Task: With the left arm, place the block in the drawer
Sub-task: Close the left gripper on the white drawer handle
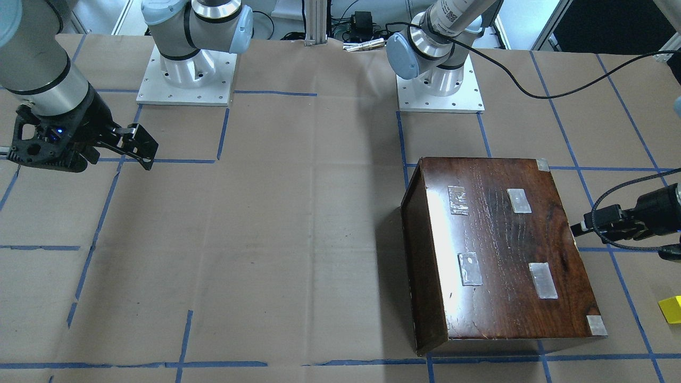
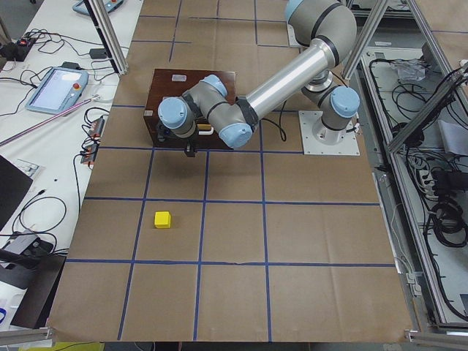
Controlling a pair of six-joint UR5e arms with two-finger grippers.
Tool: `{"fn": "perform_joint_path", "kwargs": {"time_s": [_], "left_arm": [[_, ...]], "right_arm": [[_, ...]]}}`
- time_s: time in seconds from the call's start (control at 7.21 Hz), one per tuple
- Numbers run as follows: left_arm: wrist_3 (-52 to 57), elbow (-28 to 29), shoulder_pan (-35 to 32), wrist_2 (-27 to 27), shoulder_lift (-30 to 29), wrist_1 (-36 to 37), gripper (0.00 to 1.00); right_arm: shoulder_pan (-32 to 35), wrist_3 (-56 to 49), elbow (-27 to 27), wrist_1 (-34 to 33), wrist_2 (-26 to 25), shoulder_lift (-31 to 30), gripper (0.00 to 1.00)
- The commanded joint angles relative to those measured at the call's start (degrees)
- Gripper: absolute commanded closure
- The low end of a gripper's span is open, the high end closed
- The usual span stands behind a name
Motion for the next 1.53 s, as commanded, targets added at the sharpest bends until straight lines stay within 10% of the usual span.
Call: {"fn": "perform_joint_path", "kwargs": {"time_s": [0.0,1.39], "left_arm": [[-0.1,-0.5,0.0,-0.4,-0.7,0.3,0.01],[-0.3,-0.2,-0.1,-4.3,-2.9,3.3,0.01]], "right_arm": [[0.0,0.0,0.0,0.0,0.0,0.0,0.00],[0.0,0.1,0.0,0.0,0.0,0.0,0.00]]}}
